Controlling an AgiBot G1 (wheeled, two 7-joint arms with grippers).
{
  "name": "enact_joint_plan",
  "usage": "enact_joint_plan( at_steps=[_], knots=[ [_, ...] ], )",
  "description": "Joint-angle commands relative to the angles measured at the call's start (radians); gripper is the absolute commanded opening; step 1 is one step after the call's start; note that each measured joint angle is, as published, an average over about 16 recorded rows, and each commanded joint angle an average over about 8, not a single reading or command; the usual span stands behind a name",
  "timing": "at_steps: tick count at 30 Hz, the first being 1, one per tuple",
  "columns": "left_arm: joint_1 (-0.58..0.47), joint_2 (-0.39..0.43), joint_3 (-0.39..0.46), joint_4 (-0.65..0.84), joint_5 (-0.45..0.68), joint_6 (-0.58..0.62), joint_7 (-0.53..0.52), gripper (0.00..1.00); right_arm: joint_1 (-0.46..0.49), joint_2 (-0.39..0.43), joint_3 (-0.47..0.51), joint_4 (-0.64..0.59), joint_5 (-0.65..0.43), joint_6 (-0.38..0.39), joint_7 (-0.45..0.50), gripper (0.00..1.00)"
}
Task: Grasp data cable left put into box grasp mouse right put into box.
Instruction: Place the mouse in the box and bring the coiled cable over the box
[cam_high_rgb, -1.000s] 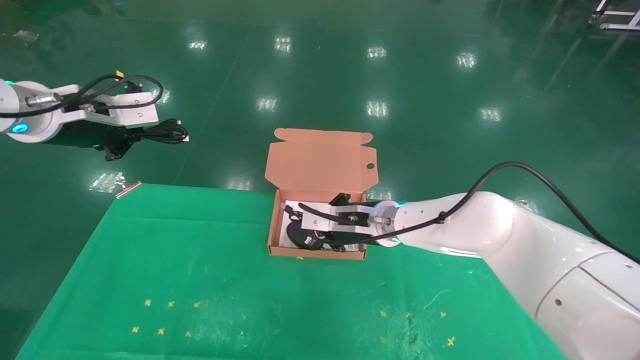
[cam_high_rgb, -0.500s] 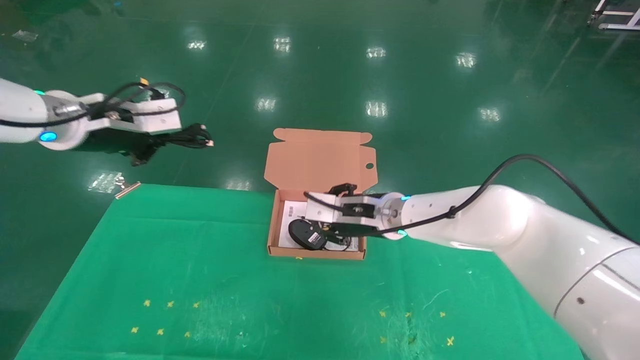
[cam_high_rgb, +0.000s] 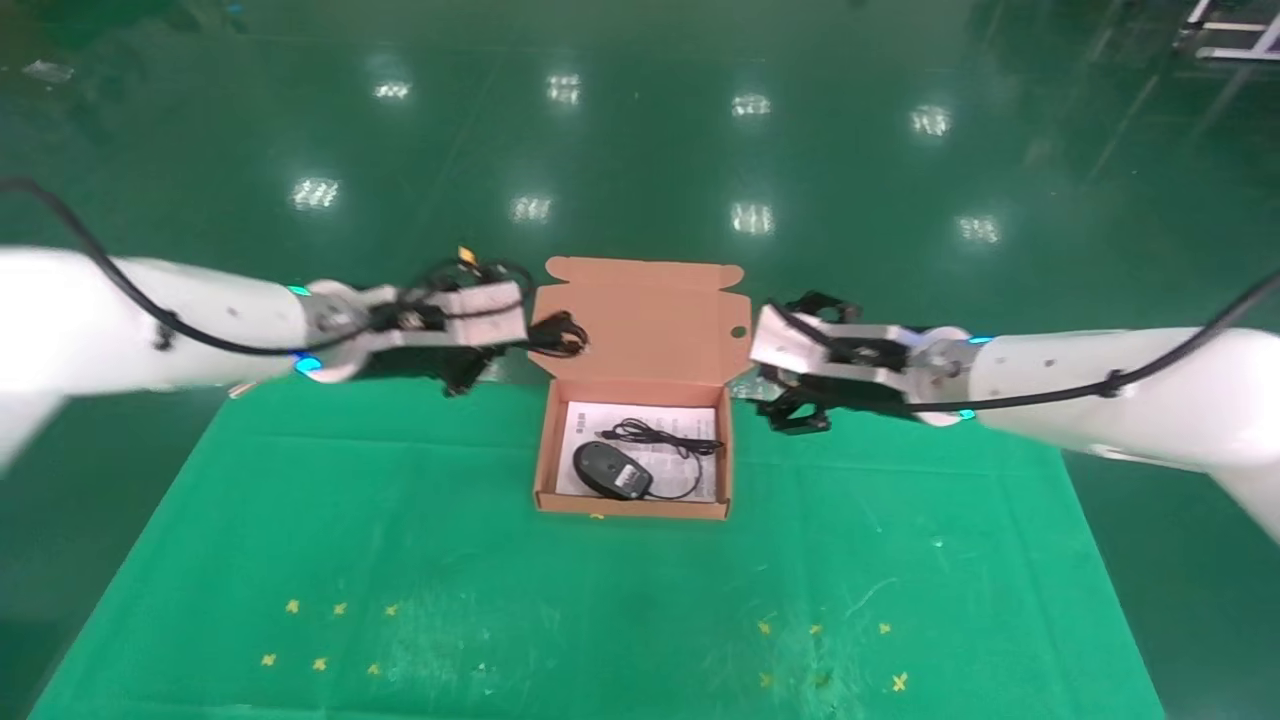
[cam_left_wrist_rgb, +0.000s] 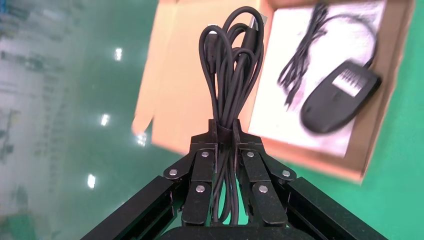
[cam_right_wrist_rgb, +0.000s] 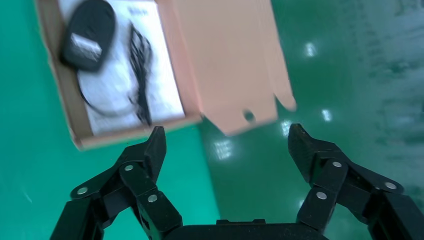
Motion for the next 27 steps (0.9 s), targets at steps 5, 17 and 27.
enact_joint_plan(
  at_steps=[5,17,27],
  knots=[
    [0.041,0.108,-0.004,0.130,-0.062,-0.066,0.150,0.00,0.016,0.118,-0.014,0.121,-0.055,0.004,0.104,1.00],
    [0.106,0.154,0.061,0.170,-0.227,-0.135,0.369,0.00,0.037,0.316,-0.025,0.374,-0.170,-0.004,0.314,1.00],
    [0.105,0.159,0.126,0.182,-0.305,-0.171,0.394,1.00,0.042,0.389,-0.025,0.475,-0.229,0.000,0.397,1.00]
  ],
)
